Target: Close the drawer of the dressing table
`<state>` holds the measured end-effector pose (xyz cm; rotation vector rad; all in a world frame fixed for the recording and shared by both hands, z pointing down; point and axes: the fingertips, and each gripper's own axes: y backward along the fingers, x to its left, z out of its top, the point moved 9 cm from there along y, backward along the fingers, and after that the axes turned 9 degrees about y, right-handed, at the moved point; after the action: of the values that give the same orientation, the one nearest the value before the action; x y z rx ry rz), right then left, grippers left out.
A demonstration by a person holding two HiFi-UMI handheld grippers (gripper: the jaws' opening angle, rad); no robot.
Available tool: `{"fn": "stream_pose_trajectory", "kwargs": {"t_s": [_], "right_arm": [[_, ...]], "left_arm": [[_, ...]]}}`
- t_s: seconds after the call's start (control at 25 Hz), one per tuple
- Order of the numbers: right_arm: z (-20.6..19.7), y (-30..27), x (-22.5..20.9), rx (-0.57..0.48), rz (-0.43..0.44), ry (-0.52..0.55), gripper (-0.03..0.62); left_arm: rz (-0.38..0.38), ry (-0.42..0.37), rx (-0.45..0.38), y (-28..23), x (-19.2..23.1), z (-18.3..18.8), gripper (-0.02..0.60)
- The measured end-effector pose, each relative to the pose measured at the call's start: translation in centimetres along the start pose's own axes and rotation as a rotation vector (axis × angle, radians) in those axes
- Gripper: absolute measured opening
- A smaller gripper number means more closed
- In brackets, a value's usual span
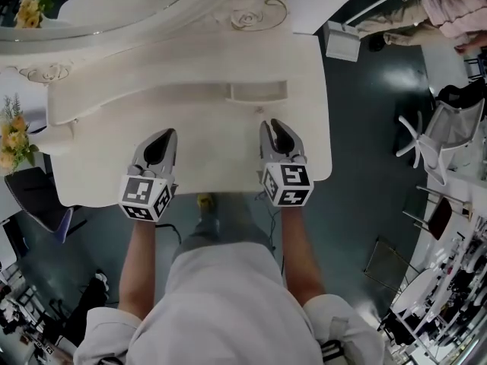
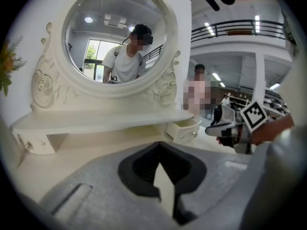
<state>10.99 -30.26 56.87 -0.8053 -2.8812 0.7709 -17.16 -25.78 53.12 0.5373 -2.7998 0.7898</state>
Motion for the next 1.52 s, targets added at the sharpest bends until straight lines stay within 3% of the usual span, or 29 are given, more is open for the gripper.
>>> {"fn": "stream_pose_trajectory", "kwargs": {"t_s": [0.52,1.52], "right_arm": [[-0.3,-3.6,-0.4,0.011,0.019,-0.031,0.078],[0.1,-5.8,-0.5,0.011,-0.038,0.019,0.094]], "left_arm": [[-0.009,-0.021,0.046,-1.0,-0.6,-1.0,-0.002],[-0.033,-0.023,0.083,-2.2,-0.9,-1.9,-0.002]]}}
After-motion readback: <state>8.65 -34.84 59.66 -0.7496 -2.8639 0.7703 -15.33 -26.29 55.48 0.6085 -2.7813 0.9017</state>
